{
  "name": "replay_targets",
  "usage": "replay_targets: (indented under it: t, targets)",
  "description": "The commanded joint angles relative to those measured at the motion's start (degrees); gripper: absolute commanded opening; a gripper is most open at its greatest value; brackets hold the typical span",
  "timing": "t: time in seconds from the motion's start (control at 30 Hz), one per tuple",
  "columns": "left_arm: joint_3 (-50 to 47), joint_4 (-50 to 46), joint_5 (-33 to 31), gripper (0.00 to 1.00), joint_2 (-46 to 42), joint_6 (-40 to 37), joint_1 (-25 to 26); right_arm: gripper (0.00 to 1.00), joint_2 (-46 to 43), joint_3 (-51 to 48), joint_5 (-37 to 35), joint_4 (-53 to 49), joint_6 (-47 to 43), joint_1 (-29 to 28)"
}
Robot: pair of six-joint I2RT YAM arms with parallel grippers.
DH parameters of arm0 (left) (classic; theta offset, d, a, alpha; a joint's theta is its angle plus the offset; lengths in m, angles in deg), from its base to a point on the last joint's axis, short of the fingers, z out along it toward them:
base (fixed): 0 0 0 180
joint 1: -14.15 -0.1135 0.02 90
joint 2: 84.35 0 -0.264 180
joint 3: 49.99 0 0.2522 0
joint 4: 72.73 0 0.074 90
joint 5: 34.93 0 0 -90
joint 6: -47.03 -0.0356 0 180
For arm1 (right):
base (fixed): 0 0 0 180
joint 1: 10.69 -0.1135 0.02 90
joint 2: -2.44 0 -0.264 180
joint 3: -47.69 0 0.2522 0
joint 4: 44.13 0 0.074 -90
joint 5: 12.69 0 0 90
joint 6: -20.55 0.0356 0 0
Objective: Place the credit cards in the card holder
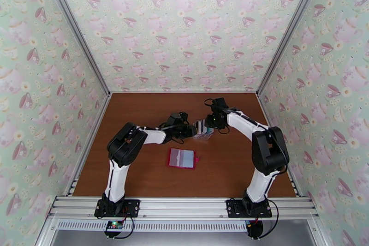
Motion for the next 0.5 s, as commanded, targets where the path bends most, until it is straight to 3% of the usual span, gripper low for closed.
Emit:
replay_targets:
  t: [0.0, 0.27, 0.47]
  targets:
    - [0.2, -7.6, -4.1, 0.51, -0.4, -4.0, -0.2, 0.41, 2.6, 0.0, 4.8, -0.1, 0.6, -0.5]
    - [-1.4, -11.6, -6.9, 0.51, -3.4, -6.0, -0.4, 0.38, 3.6, 0.5, 7.1, -0.5, 0.0, -1.1]
    - [-3.4, -10.8, -6.8, 0.51, -3.9, -6.3, -1.4, 0.39, 3.8, 1.3, 3.1, -1.9, -0.5, -3.1]
